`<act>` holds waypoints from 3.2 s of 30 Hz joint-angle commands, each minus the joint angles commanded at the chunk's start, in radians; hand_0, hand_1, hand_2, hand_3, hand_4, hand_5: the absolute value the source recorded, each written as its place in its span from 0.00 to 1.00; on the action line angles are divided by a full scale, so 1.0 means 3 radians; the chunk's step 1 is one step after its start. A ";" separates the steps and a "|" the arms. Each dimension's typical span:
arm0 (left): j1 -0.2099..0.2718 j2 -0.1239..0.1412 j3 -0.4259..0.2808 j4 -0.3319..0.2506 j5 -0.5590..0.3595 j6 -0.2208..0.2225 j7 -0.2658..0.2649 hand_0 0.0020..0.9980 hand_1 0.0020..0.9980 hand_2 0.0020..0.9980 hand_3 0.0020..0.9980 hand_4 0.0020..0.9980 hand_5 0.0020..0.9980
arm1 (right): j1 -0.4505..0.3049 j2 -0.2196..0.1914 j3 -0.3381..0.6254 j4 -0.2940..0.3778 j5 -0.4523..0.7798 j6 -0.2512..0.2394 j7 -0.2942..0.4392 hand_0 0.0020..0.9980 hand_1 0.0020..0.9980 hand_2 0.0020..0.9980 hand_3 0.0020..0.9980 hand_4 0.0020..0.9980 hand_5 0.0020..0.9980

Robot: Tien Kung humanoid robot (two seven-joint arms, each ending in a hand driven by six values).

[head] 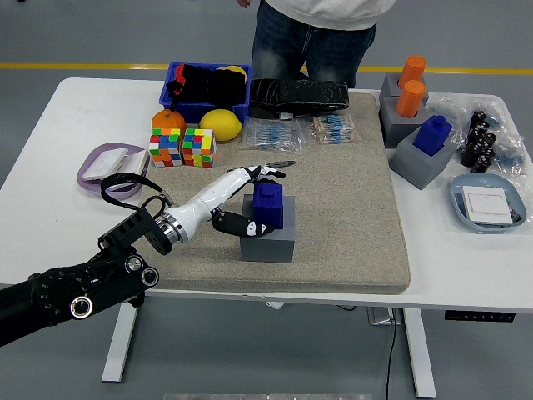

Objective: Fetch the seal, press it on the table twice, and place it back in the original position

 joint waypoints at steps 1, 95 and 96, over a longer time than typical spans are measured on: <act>0.0000 0.0000 -0.0005 0.0001 -0.0001 -0.0005 0.0001 0.84 0.89 0.85 0.88 0.99 0.00 | -0.0001 0.0000 0.0003 0.0000 -0.0003 0.0000 0.0000 0.79 0.68 0.65 0.62 0.80 0.45; 0.0837 0.1097 -0.2271 0.0095 -0.0532 -0.0194 0.0037 0.80 0.81 0.81 0.87 0.94 0.29 | 0.0091 -0.0012 0.0024 -0.0060 -0.0243 -0.0041 -0.0068 0.79 0.68 0.66 0.62 0.80 0.46; 0.0840 0.1098 -0.2272 0.0093 -0.0532 -0.0193 0.0036 0.80 0.81 0.81 0.87 0.94 0.29 | 0.0092 -0.0012 0.0014 -0.0060 -0.0242 -0.0041 -0.0068 0.79 0.68 0.66 0.62 0.80 0.46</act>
